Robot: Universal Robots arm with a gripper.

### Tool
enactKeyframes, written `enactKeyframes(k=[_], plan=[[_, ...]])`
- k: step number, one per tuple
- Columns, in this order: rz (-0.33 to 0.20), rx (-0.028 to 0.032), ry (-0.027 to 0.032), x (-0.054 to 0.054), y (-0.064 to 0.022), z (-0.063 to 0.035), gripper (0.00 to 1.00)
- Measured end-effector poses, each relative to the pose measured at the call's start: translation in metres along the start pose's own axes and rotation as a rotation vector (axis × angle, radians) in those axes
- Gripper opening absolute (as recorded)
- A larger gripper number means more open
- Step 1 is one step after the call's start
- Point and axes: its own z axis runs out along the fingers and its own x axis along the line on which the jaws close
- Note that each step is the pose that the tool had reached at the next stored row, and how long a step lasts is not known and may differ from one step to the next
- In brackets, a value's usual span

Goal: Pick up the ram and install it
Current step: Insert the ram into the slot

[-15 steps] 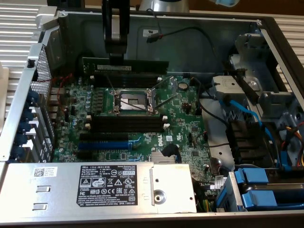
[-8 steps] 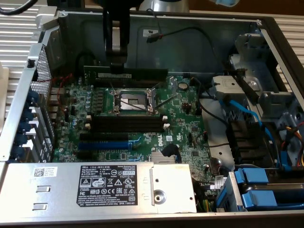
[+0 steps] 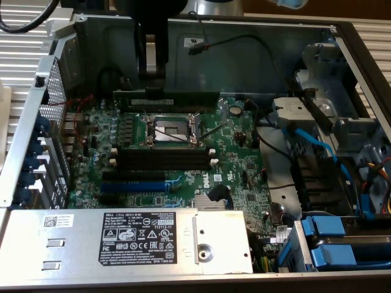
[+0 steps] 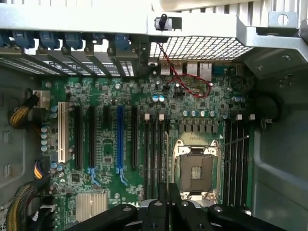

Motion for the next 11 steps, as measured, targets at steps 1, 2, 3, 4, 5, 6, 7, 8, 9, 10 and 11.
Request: enactKeyframes(k=[1,2,3,4,5,6,7,8,9,10,11], plan=[[0.000,0.0024,0.0000,-0.0002,0.0003,0.0012,0.13],[0.000,0.0026,0.0001,-0.0002,0.0003,0.0023,0.13],[-0.001,0.0028,-0.0004,-0.0001,0.0004,0.0032,0.13],[-0.001,0.0028,-0.0065,0.0001,0.0006,0.0045,0.13],[-0.001,0.0028,-0.0103,0.0003,0.0007,0.0048,0.13],[0.000,0.0027,-0.0137,0.0005,0.0009,0.0051,0.13],[0.000,0.0027,-0.0163,0.0007,0.0012,0.0057,0.13],[0.000,0.0027,-0.0183,0.0010,0.0016,0.0064,0.13],[0.000,0.0029,-0.0196,0.0013,0.0018,0.0074,0.13],[0.000,0.0028,-0.0197,0.0014,0.0019,0.0084,0.13],[0.000,0.0027,-0.0197,0.0015,0.0020,0.0096,0.13]])
